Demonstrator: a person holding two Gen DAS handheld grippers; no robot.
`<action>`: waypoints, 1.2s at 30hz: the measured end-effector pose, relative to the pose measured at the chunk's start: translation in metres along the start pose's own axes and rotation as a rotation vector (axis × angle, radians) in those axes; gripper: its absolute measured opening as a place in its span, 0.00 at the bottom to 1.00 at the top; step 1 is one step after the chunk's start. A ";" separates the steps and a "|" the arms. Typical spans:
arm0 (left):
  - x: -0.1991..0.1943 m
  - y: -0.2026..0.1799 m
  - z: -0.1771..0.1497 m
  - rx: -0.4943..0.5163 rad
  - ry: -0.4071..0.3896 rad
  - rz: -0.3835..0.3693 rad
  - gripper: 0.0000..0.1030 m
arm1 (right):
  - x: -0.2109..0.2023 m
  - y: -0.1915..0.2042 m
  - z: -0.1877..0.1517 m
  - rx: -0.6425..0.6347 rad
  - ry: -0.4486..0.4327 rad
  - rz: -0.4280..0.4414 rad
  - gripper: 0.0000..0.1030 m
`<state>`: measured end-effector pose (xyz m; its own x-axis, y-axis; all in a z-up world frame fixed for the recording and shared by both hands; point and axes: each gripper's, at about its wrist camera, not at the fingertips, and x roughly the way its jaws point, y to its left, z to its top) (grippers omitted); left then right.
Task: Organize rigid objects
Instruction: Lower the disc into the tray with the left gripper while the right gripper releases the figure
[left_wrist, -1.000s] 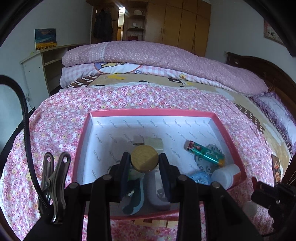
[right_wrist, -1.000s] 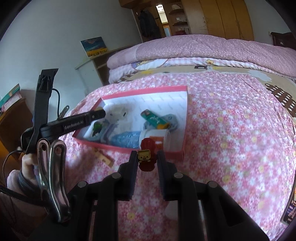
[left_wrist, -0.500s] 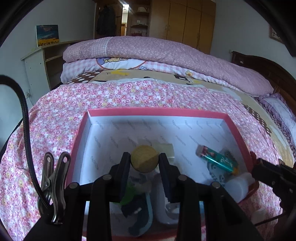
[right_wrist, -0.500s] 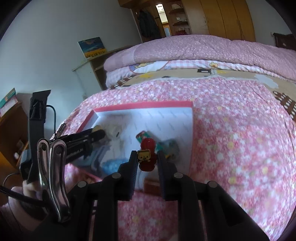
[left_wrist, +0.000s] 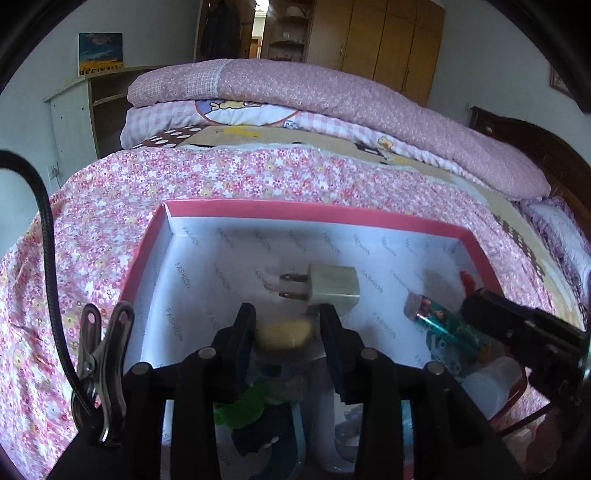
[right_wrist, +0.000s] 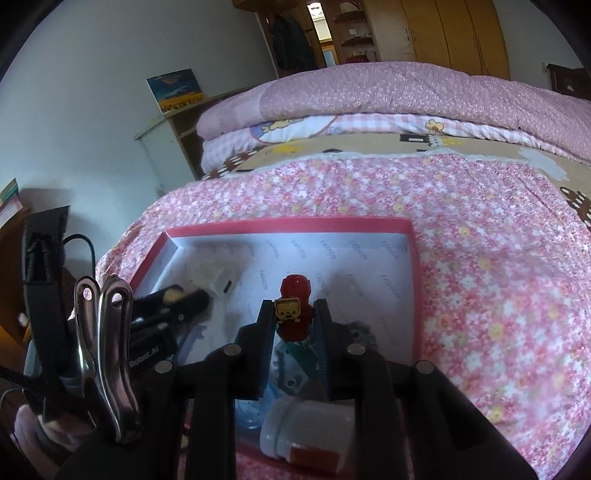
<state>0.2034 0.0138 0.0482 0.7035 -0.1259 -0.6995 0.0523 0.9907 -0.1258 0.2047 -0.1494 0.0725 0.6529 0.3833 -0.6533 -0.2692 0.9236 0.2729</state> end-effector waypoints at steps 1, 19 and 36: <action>0.000 0.000 0.000 -0.001 0.001 -0.004 0.42 | 0.002 0.001 0.000 0.000 0.002 0.000 0.21; 0.002 -0.010 -0.003 0.053 -0.007 0.033 0.50 | 0.026 -0.009 0.007 0.034 0.032 -0.012 0.25; 0.003 -0.011 -0.003 0.053 -0.007 0.033 0.50 | 0.024 0.003 0.005 0.001 0.046 -0.026 0.43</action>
<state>0.2025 0.0022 0.0456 0.7105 -0.0927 -0.6975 0.0661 0.9957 -0.0650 0.2234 -0.1375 0.0608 0.6262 0.3591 -0.6920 -0.2518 0.9332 0.2564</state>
